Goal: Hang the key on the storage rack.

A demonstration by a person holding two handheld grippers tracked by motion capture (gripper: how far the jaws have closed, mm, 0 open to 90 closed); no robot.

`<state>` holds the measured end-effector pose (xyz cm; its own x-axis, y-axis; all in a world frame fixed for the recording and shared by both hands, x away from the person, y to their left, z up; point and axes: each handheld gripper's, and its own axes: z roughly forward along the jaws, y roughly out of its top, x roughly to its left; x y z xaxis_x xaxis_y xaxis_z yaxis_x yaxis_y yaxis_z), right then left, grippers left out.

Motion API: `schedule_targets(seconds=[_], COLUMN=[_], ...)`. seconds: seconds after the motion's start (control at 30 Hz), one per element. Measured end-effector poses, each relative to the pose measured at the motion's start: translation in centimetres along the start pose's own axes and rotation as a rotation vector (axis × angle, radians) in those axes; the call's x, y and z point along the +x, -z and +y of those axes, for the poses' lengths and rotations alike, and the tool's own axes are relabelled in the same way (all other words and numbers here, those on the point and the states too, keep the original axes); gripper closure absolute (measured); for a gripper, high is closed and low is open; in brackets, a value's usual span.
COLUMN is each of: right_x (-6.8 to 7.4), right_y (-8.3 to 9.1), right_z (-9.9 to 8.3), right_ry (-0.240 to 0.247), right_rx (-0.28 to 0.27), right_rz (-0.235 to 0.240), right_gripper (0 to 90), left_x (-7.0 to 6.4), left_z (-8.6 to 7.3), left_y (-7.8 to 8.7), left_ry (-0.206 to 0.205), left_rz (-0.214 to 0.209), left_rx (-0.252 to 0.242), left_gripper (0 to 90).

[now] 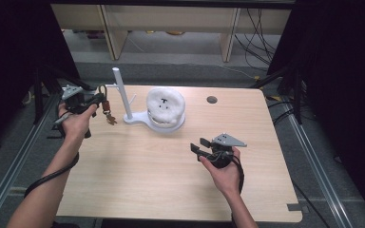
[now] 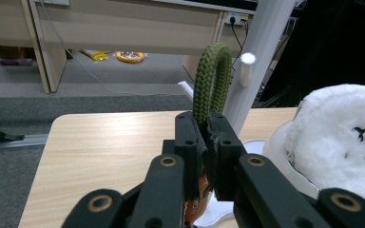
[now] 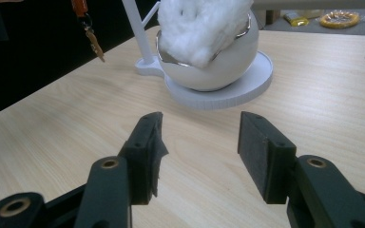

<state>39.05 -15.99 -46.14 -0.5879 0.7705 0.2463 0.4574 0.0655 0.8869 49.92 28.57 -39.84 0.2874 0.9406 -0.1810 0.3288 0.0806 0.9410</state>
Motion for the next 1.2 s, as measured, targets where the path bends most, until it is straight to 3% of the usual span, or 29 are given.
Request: schedule_targets(seconds=[0.27,0.3,0.43,0.47,0.53,0.73,0.83,1.0,1.17,1.2], right_x=[-0.2,-0.4,-0.4,-0.5,-0.4,-0.5,-0.4,-0.6,-0.4,-0.7], right_y=[-0.1,-0.2,-0.2,-0.3,-0.3,-0.3,-0.2,-0.3,-0.1,-0.1], right_z=[-0.1,-0.1,-0.1,-0.1,-0.2,-0.1,-0.1,-0.1,-0.2,-0.1], right_ry=[0.009,0.029,0.016,0.043,0.024,0.027,-0.003,0.031,0.004,0.036], right_rx=[0.003,-0.002,0.003,-0.004,0.002,-0.002,0.006,-0.006,0.0,-0.007], right_rz=[0.002,0.006,0.01,-0.001,0.004,0.007,0.005,0.003,-0.006,-0.01], right_gripper=[51.4,51.4,51.4,51.4,51.4,51.3,51.3,51.3,51.3,51.3], left_x=[-0.8,-1.1,-1.5,-1.8,-1.9,-2.5,-2.6,-3.0,-2.9,-2.9], left_z=[0.6,0.6,0.7,0.7,0.7,0.8,0.8,0.7,0.6,0.6], left_y=[0.0,0.1,0.3,0.3,0.3,0.3,0.2,-0.3,-0.3,-0.4], left_ry=[-0.039,-0.057,-0.083,-0.097,-0.1,-0.129,-0.138,-0.142,-0.14,-0.139], left_rz=[0.018,0.02,0.021,0.021,0.019,0.02,0.017,0.01,0.011,0.011], left_rx=[-0.009,-0.007,-0.008,-0.009,-0.014,-0.011,-0.007,0.001,0.004,0.004], left_gripper=[83.6,83.5,83.4,83.3,83.2,83.0,83.0,83.0,83.0,83.0])
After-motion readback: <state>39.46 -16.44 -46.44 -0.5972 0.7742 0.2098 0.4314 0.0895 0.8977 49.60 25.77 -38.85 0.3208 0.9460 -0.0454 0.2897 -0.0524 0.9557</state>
